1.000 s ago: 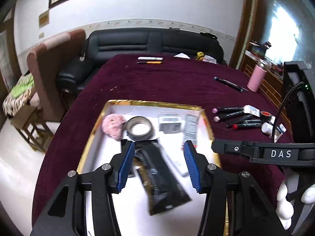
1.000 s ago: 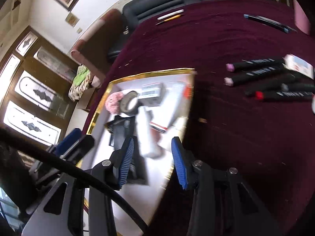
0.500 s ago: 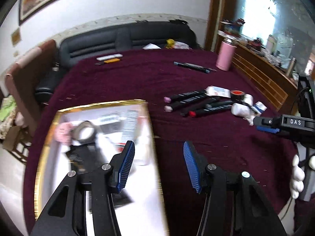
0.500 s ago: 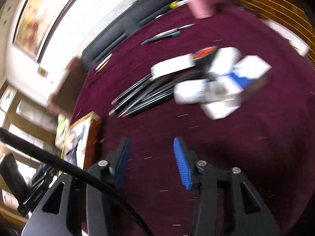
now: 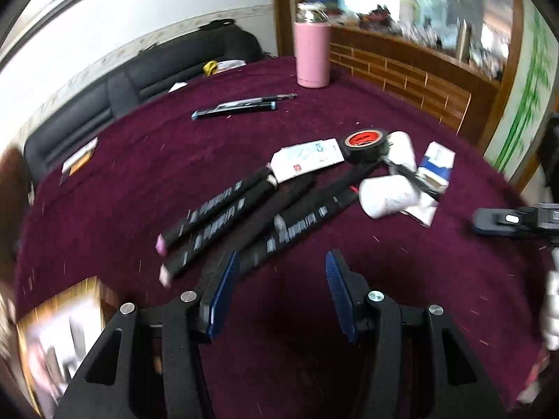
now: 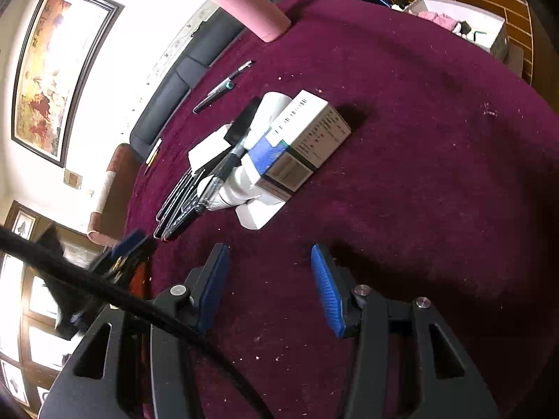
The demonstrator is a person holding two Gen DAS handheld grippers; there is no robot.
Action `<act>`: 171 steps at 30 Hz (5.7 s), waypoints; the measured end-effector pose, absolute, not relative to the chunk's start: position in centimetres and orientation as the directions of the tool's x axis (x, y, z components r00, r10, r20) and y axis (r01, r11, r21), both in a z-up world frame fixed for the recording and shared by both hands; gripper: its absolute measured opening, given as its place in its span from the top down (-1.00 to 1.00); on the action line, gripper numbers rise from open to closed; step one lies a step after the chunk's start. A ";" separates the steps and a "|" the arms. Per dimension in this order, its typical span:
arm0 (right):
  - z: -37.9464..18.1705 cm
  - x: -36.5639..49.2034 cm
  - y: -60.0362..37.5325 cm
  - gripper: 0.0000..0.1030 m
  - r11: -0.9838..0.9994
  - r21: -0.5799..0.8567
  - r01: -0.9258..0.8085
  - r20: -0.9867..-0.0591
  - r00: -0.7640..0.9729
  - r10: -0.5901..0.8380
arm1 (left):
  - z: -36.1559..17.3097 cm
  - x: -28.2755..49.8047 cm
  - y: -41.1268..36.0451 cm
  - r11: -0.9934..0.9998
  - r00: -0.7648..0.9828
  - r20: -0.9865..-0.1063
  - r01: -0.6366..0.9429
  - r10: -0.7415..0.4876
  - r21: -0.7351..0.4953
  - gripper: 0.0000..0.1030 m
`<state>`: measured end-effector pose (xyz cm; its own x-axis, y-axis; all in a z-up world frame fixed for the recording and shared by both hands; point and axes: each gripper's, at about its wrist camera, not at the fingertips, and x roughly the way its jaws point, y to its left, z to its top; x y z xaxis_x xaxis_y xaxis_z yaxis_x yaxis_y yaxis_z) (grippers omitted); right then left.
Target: Organize objects
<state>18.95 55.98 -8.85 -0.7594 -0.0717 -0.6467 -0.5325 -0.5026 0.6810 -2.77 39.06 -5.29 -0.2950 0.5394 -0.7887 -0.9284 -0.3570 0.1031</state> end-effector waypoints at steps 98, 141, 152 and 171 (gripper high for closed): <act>-7.5 6.0 40.7 0.68 -0.932 0.275 -0.234 -0.875 -0.463 -0.141 | -7.0 2.4 21.6 -0.584 -0.304 -0.803 -0.809 0.513 -0.068 0.75; -7.7 1.8 41.0 0.75 -0.927 0.269 -0.262 -0.872 -0.475 -0.119 | -6.1 1.4 19.5 -0.615 -0.369 -0.766 -0.787 0.526 -0.043 0.40; -8.0 2.7 42.1 0.75 -0.883 0.385 -0.269 -0.821 -0.536 -0.195 | -7.4 2.9 23.5 -0.549 -0.372 -0.846 -0.827 0.381 0.117 0.22; -7.9 1.7 42.0 0.73 -0.884 0.380 -0.273 -0.815 -0.551 -0.180 | -6.5 1.8 20.6 -0.582 -0.280 -0.804 -0.807 0.524 -0.098 0.99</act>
<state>1.70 41.98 -7.86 -0.5512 -0.1804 -0.8147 -0.2730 -0.8836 0.3804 1.81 20.63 -6.51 -0.2803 0.5245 -0.8039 -0.8073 -0.5820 -0.0982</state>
